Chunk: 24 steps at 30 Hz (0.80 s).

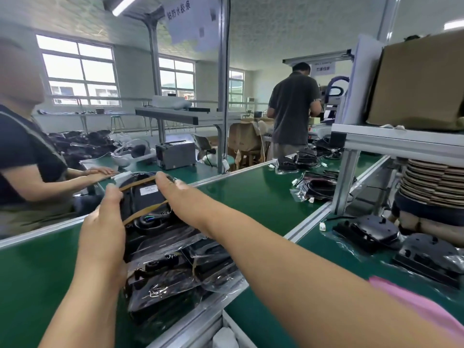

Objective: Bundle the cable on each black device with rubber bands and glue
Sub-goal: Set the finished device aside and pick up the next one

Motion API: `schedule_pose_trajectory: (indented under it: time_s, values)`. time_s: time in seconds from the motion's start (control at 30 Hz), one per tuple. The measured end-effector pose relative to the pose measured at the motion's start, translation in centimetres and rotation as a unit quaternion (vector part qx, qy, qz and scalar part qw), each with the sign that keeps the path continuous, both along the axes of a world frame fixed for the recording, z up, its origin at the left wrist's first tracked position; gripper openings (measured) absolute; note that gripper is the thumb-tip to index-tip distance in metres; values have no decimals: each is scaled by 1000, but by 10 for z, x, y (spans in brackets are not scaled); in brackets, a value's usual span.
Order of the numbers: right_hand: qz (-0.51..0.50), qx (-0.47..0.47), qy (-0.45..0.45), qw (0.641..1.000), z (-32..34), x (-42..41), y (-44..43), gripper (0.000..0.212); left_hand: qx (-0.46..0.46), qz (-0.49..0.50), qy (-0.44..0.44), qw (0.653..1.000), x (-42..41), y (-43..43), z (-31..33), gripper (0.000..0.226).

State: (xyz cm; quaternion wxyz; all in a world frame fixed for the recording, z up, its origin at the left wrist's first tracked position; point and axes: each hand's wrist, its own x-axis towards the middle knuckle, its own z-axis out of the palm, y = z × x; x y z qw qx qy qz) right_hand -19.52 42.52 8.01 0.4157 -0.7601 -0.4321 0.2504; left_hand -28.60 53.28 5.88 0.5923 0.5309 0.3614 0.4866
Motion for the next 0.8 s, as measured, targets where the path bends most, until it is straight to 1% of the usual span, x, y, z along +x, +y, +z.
schedule_pose_trajectory:
  time_s: [0.03, 0.1, 0.2, 0.27, 0.33, 0.4, 0.47, 0.57, 0.6, 0.67, 0.73, 0.8]
  values:
    - [1, -1, -5, 1000, -3, -2, 6, 90, 6, 8, -16, 1000, -4, 0, -5, 39]
    - [-4, -10, -19, 1000, -6, -3, 15, 89, 18, 10, -17, 1000, -17, -7, -22, 38]
    - [-9, -24, -37, 999, -16, -6, 21, 84, 7, -33, -27, 999, -26, -16, -38, 44]
    - [-14, -31, -42, 999, -24, -5, 24, 83, -3, -35, -17, 999, -24, -14, -38, 48]
    - [-19, -44, -50, 998, -30, -4, 26, 82, -8, -40, -3, 999, -21, -14, -42, 46]
    - [-29, -49, -57, 997, -34, -6, 28, 76, -13, -43, -3, 999, -18, -15, -51, 44]
    - [-39, -58, -73, 995, -37, -10, 28, 64, -20, -45, 14, 999, -17, -13, -56, 45]
    - [-46, -99, -165, 980, -44, -17, 32, 39, -23, -43, 51, 997, -17, -12, -60, 45]
    - [-36, -110, -208, 971, -44, -20, 32, 36, -25, -44, 56, 997, -19, -12, -62, 43]
    - [-14, -129, -266, 955, -47, -20, 33, 34, -12, -29, 67, 997, -22, -12, -63, 39]
    - [12, -134, -340, 931, -48, -19, 30, 33, -4, -12, 80, 997, -14, 3, -57, 37]
    - [24, -133, -373, 918, -47, -16, 25, 33, -21, -25, 118, 992, -3, 18, -55, 37]
